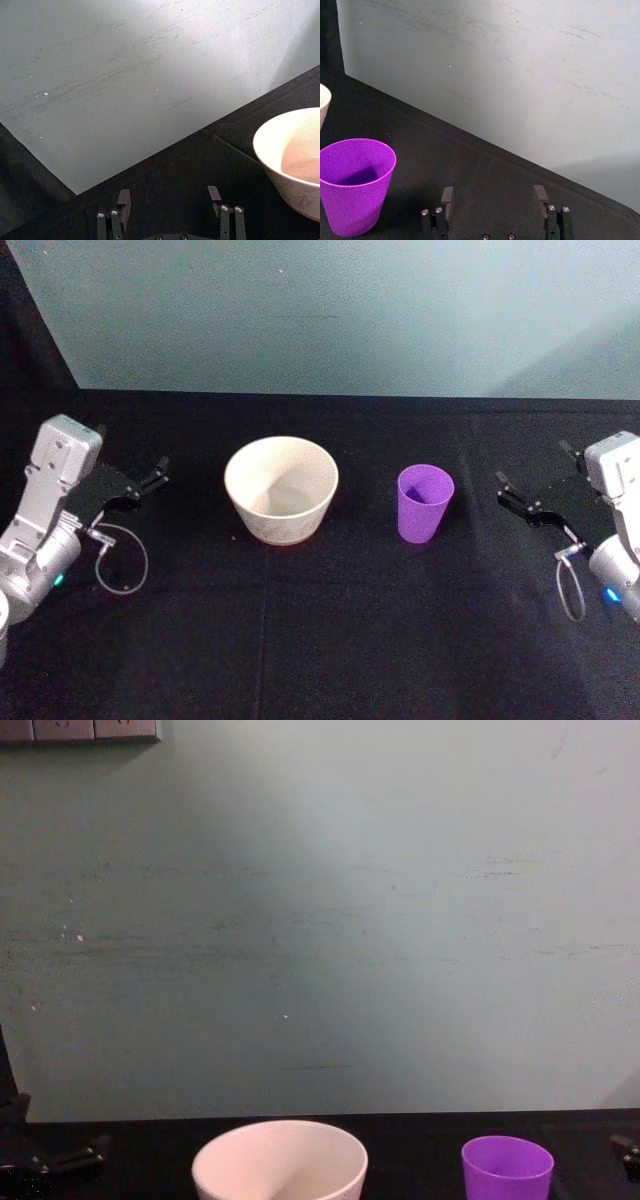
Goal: Pick up the cup and pour the mung beans from the cup into the bowl.
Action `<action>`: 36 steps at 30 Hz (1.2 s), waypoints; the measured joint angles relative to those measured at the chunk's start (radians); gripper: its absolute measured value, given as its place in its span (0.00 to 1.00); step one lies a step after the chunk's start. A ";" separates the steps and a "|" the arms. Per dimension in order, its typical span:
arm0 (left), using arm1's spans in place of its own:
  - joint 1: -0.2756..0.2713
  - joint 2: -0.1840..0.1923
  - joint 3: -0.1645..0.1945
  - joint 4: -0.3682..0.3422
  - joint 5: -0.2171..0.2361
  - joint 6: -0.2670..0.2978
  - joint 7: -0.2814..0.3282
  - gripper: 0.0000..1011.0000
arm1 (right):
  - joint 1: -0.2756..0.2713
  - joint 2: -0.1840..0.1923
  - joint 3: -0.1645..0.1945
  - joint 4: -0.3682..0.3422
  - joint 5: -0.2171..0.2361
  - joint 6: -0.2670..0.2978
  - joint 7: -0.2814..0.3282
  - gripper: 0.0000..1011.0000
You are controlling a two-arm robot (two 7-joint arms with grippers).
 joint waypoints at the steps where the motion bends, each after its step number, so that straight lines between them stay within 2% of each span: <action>1: 0.000 0.000 0.000 0.000 0.000 0.000 0.000 0.99 | 0.000 0.000 0.000 0.000 0.000 0.000 0.000 0.99; 36: 0.000 0.000 0.000 0.000 0.000 0.000 0.000 0.99 | 0.000 0.000 0.000 0.000 0.000 0.000 0.000 0.99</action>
